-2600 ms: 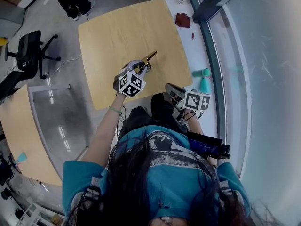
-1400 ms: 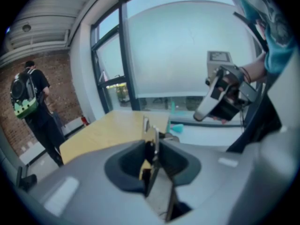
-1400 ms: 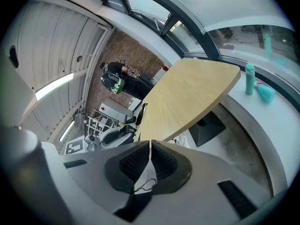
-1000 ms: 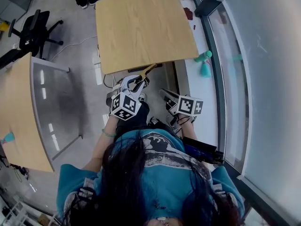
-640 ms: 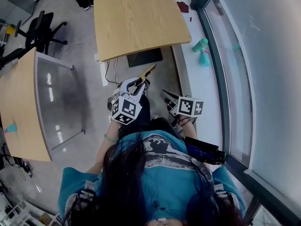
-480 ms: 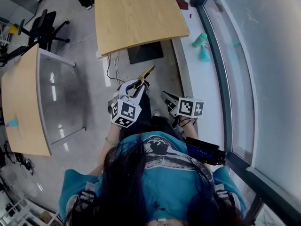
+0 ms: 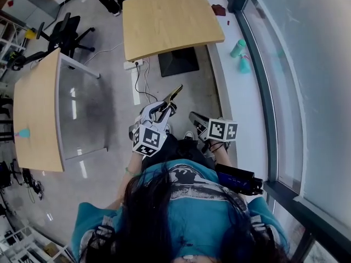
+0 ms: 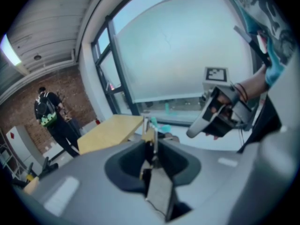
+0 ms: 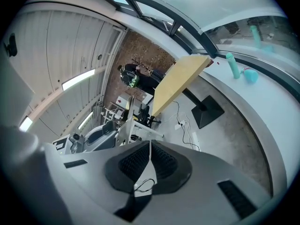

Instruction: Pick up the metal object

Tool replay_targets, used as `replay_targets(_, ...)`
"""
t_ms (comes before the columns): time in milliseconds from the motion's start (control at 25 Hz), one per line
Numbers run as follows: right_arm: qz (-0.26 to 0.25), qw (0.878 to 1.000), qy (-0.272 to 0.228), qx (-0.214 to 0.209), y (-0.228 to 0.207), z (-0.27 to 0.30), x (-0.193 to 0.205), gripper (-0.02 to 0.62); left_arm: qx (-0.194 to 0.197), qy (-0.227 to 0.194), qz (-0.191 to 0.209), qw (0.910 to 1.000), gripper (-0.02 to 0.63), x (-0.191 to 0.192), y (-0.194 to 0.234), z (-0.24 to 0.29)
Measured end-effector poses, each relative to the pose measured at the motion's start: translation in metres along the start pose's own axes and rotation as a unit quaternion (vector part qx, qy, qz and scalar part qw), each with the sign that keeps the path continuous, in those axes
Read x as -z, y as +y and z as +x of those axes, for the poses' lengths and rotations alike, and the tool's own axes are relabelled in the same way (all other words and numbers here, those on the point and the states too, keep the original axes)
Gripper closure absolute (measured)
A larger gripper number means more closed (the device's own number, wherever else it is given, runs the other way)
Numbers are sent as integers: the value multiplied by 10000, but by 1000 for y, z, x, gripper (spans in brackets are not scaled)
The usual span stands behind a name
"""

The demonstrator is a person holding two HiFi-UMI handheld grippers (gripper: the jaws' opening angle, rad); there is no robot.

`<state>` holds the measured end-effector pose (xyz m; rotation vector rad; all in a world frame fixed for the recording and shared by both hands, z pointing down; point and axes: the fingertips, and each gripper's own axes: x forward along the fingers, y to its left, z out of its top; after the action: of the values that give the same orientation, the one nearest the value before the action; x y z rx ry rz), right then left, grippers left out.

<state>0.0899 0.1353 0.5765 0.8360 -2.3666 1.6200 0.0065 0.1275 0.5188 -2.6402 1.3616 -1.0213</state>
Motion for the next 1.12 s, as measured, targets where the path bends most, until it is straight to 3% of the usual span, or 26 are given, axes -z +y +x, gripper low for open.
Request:
replay_targets(560, -330, 9990, -193, 252, 48, 19, 26, 575, 62, -62, 70, 9999, 520, 35, 9, -58)
replay_targets(1120, -205, 9966, -657, 443, 100, 42, 66, 575, 273, -257, 288, 9989, 520, 77, 29, -119)
